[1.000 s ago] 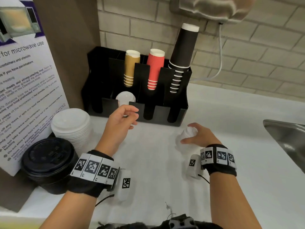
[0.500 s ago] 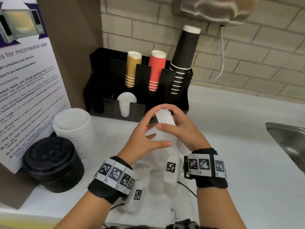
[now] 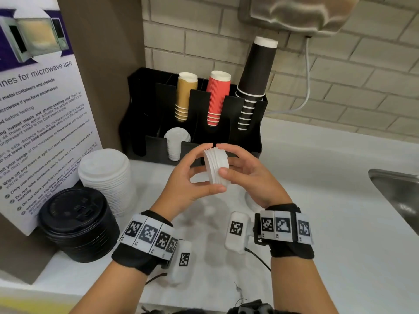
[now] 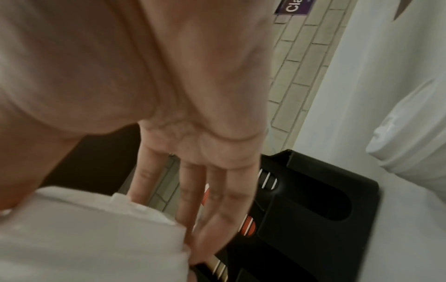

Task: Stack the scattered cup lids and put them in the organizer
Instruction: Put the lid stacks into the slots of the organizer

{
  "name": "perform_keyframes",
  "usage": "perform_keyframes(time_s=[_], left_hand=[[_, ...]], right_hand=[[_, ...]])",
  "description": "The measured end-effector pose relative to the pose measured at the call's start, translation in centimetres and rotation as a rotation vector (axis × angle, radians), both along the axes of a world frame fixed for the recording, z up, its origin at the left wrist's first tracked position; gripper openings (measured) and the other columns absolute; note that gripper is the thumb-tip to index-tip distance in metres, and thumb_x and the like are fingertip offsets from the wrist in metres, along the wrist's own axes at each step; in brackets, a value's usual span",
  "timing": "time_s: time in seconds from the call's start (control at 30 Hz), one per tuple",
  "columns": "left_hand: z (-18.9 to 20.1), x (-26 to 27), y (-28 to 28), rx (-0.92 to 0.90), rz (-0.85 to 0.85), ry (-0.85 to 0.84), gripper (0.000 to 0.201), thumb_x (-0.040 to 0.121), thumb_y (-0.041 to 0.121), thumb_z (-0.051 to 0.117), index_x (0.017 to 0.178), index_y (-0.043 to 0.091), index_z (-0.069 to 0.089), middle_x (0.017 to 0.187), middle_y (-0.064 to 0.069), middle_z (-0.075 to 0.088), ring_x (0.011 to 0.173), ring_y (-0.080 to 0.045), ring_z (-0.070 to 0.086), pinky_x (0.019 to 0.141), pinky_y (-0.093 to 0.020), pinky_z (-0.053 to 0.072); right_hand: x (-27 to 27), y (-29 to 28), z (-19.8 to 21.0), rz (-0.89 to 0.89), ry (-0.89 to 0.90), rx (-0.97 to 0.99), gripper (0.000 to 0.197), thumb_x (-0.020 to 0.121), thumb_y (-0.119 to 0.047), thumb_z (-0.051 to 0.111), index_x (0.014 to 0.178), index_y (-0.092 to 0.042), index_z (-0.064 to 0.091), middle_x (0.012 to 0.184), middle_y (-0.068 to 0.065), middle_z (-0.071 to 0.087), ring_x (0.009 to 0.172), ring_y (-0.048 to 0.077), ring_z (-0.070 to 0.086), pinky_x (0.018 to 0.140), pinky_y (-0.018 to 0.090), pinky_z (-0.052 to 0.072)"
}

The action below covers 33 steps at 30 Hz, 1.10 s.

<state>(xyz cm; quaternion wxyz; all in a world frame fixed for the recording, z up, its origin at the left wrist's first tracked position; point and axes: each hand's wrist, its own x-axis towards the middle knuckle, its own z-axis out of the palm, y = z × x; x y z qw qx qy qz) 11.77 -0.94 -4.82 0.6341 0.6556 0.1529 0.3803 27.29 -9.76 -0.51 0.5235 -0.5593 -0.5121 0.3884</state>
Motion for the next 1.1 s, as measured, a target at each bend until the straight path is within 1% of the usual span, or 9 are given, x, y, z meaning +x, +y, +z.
perform_keyframes(time_s=[0.1,0.2,0.3,0.4,0.53,0.67,0.8,0.93,1.1], left_hand=[[0.0,-0.1,0.0,0.007,-0.029,-0.003,0.080,0.062,0.021,0.086,0.131,0.040,0.051,0.131,0.018,0.053,0.117,-0.009,0.058,0.079,-0.031,0.058],[0.0,-0.2,0.1,0.020,-0.055,0.002,0.078,0.066,0.011,0.086,0.131,0.039,0.051,0.131,0.022,0.053,0.117,-0.008,0.058,0.079,-0.030,0.057],[0.1,-0.3,0.0,0.013,-0.060,-0.001,0.078,0.064,0.017,0.085,0.131,0.038,0.051,0.131,0.021,0.053,0.117,-0.008,0.058,0.078,-0.030,0.057],[0.1,-0.3,-0.2,0.017,-0.042,-0.008,0.081,0.061,0.021,0.086,0.132,0.037,0.051,0.131,0.017,0.054,0.118,-0.010,0.058,0.078,-0.029,0.057],[0.2,-0.2,-0.4,0.020,-0.020,-0.015,0.084,0.058,0.023,0.087,0.131,0.040,0.050,0.134,0.009,0.051,0.118,-0.012,0.057,0.079,-0.030,0.057],[0.3,-0.2,-0.3,0.023,-0.025,-0.007,0.086,0.057,0.026,0.091,0.131,0.044,0.050,0.133,0.014,0.052,0.118,-0.011,0.057,0.079,-0.029,0.057],[0.3,-0.4,0.1,0.040,-0.030,0.024,0.089,0.058,0.032,0.090,0.134,0.048,0.045,0.138,0.011,0.050,0.120,-0.009,0.057,0.079,-0.026,0.057],[0.3,-0.6,0.4,0.062,-0.032,0.053,0.092,0.059,0.032,0.088,0.136,0.050,0.042,0.140,0.010,0.049,0.120,-0.006,0.057,0.078,-0.023,0.055],[0.1,-0.6,0.7,0.077,0.039,0.077,0.095,0.057,0.036,0.086,0.137,0.051,0.038,0.140,0.013,0.048,0.122,-0.009,0.054,0.085,-0.026,0.056]], right_hand=[[0.1,0.0,-0.3,0.003,0.026,0.003,0.056,0.081,-0.026,0.072,0.133,-0.024,0.052,0.117,0.011,0.067,0.109,0.025,0.065,0.092,0.039,0.053],[0.3,-0.1,-0.4,0.009,0.036,0.001,0.054,0.082,-0.022,0.067,0.134,-0.023,0.052,0.122,0.010,0.065,0.112,0.027,0.062,0.096,0.046,0.051],[0.3,-0.1,-0.4,0.017,0.034,-0.004,0.055,0.082,-0.021,0.067,0.135,-0.021,0.052,0.123,0.009,0.065,0.113,0.027,0.062,0.097,0.048,0.050],[0.0,-0.1,-0.3,0.008,0.032,0.001,0.056,0.081,-0.020,0.069,0.134,-0.021,0.053,0.121,0.008,0.066,0.112,0.025,0.063,0.096,0.046,0.051],[-0.4,-0.1,-0.1,-0.004,0.040,0.022,0.058,0.078,-0.024,0.075,0.133,-0.020,0.054,0.121,0.010,0.066,0.111,0.024,0.063,0.094,0.045,0.052],[-0.5,-0.3,0.1,-0.019,0.036,0.031,0.058,0.076,-0.025,0.072,0.131,-0.022,0.054,0.120,0.009,0.065,0.109,0.024,0.064,0.091,0.042,0.054],[-0.7,-0.3,0.2,-0.042,-0.014,0.041,0.050,0.078,-0.029,0.074,0.126,-0.029,0.057,0.121,0.003,0.062,0.105,0.022,0.066,0.088,0.045,0.056],[-0.7,0.0,0.3,-0.021,-0.021,0.030,0.057,0.075,-0.028,0.074,0.129,-0.024,0.058,0.122,0.005,0.065,0.111,0.021,0.064,0.093,0.048,0.053],[-1.0,1.0,0.4,-0.022,-0.124,0.048,0.065,0.068,-0.021,0.082,0.128,-0.024,0.058,0.120,-0.002,0.066,0.113,0.014,0.062,0.098,0.039,0.051]])
